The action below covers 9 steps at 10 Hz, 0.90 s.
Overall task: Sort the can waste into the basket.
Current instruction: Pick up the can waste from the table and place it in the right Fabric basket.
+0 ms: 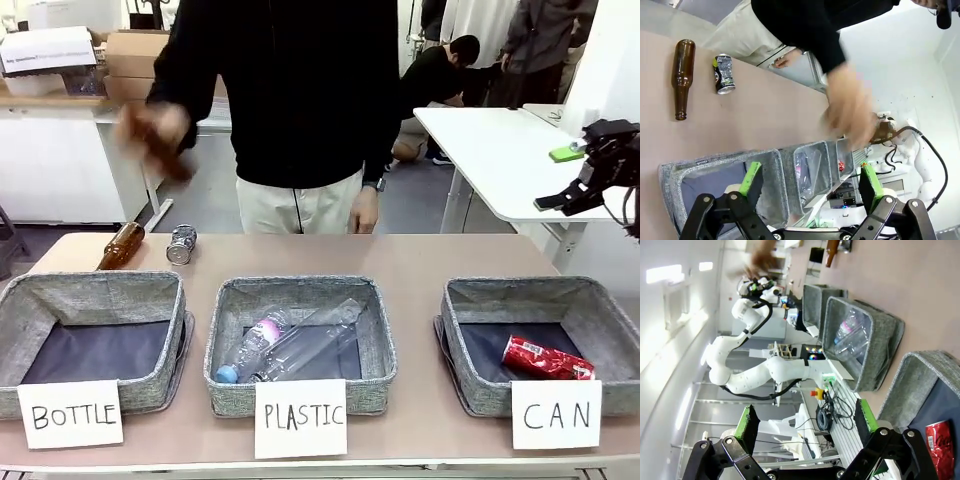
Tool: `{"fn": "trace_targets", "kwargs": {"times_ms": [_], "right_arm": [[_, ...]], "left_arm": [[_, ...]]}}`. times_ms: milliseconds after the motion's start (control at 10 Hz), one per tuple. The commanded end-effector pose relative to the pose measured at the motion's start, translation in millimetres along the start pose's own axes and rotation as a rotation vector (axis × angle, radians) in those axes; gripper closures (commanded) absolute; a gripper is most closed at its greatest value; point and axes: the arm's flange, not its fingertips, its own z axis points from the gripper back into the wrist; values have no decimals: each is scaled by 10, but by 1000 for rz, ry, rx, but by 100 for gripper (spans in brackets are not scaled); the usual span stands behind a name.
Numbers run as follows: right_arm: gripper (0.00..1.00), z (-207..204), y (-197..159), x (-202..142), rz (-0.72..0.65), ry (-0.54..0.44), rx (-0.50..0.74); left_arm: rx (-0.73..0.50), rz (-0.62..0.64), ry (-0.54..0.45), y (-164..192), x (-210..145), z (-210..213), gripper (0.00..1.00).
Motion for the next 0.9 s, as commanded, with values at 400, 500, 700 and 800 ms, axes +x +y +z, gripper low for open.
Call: {"fn": "trace_targets", "kwargs": {"times_ms": [400,500,700,800], "right_arm": [[0,2,0,-11,27,2,-10],[0,2,0,-11,27,2,-10],[0,2,0,-11,27,2,-10],[0,2,0,-11,27,2,-10]], "left_arm": [[2,11,11,-31,-18,23,0],[2,11,11,-31,-18,23,0],[2,11,11,-31,-18,23,0],[2,11,11,-31,-18,23,0]]}}
